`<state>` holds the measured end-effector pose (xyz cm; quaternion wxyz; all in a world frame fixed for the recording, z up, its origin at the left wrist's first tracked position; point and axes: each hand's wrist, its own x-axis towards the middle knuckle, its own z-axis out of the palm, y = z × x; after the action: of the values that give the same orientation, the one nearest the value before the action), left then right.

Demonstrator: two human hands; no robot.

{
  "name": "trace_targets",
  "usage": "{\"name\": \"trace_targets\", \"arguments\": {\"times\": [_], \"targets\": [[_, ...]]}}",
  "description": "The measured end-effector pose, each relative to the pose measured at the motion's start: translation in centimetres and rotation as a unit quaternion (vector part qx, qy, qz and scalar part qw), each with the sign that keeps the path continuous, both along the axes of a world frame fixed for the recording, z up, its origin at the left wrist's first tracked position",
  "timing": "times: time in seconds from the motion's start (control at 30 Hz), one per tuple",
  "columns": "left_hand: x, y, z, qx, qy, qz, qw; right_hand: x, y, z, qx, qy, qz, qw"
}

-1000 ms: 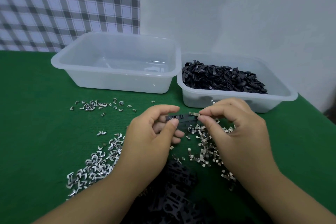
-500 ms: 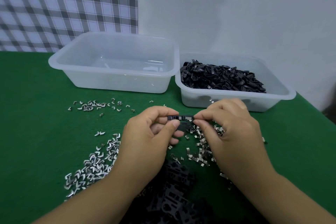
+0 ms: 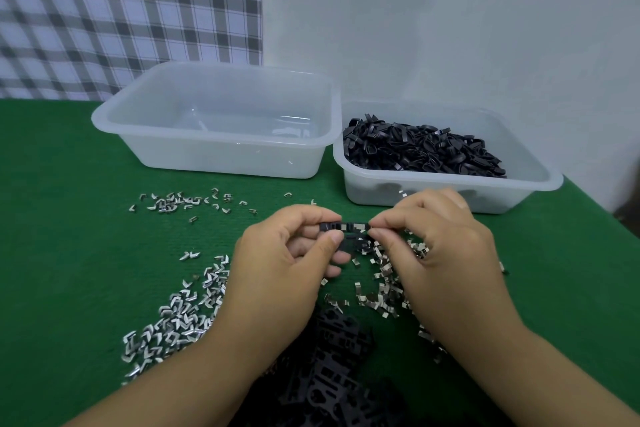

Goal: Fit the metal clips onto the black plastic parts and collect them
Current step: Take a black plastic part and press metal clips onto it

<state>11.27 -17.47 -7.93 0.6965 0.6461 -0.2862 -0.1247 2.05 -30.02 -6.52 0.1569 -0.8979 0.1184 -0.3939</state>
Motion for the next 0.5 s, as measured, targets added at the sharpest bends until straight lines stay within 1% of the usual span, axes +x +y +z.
{"name": "trace_targets", "arguments": {"times": [0.07,0.33,0.5], "targets": [[-0.01,0.03,0.04,0.001,0.002,-0.003,1.000,0.03,-0.04,0.03,0.013,0.003,0.004,1.000],[-0.01,-0.02,0.04,-0.002,0.013,0.004,1.000,-0.05,-0.04,0.07,0.013,0.010,0.015,1.000],[0.05,0.10,0.02,0.005,-0.003,-0.009,1.000,0.05,-0.03,0.10,0.032,0.010,0.015,0.999]]}}
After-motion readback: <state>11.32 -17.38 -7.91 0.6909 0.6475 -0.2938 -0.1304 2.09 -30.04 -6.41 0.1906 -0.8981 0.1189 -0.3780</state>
